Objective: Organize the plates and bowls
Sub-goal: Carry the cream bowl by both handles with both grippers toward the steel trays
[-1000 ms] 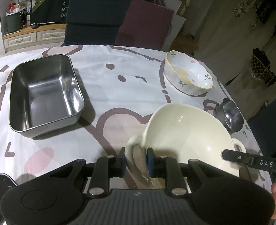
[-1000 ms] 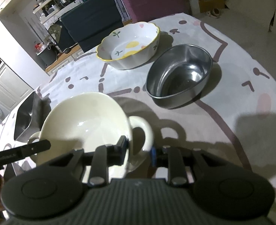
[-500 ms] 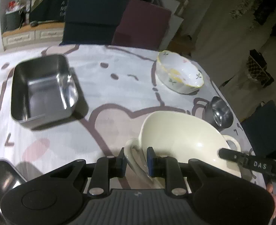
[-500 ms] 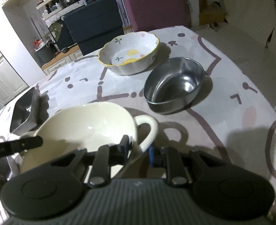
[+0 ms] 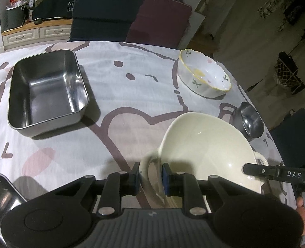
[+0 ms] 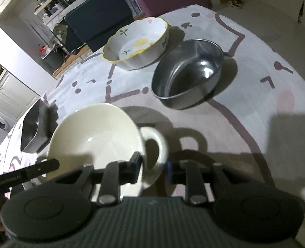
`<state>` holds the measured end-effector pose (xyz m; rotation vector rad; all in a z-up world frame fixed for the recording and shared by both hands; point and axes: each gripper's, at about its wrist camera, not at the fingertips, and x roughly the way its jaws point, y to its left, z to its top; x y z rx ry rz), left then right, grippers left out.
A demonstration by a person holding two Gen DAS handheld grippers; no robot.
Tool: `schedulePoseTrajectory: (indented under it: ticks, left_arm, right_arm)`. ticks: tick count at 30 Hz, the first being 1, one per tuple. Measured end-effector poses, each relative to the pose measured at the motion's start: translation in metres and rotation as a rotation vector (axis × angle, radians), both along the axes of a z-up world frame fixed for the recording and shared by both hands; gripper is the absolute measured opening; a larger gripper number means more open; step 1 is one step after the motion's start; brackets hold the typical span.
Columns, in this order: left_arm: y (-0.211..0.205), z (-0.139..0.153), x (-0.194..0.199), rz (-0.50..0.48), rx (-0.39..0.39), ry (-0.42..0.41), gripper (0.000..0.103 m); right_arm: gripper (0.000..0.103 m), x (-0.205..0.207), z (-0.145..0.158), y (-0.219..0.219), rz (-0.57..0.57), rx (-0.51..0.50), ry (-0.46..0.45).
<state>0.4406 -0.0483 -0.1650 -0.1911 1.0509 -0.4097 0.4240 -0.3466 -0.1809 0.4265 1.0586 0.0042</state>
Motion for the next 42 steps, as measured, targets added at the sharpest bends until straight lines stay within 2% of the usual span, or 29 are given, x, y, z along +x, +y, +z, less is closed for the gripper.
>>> schedulePoseTrajectory:
  ticks: [9,14,25,31,42]
  left_arm:
    - [0.0,-0.004,0.011,-0.022,-0.016,0.008,0.022]
    - [-0.001,-0.005,0.007,-0.053,-0.004,-0.037,0.023]
    - [0.004,0.001,0.004,-0.041,-0.003,-0.043,0.025]
    - [0.01,0.024,-0.007,-0.028,-0.01,-0.087,0.024]
    - [0.02,0.084,-0.057,-0.004,-0.003,-0.181,0.024]
  right_arm:
    - [0.031,0.003,-0.002,-0.006,0.013,0.04,-0.013]
    - [0.032,0.003,0.002,0.001,0.045,-0.013,-0.026]
    - [0.032,-0.006,0.014,0.018,0.133,-0.128,-0.074]
    - [0.032,-0.014,0.03,0.022,0.15,-0.14,-0.117]
    - [0.031,-0.056,0.081,0.024,0.148,-0.109,-0.246]
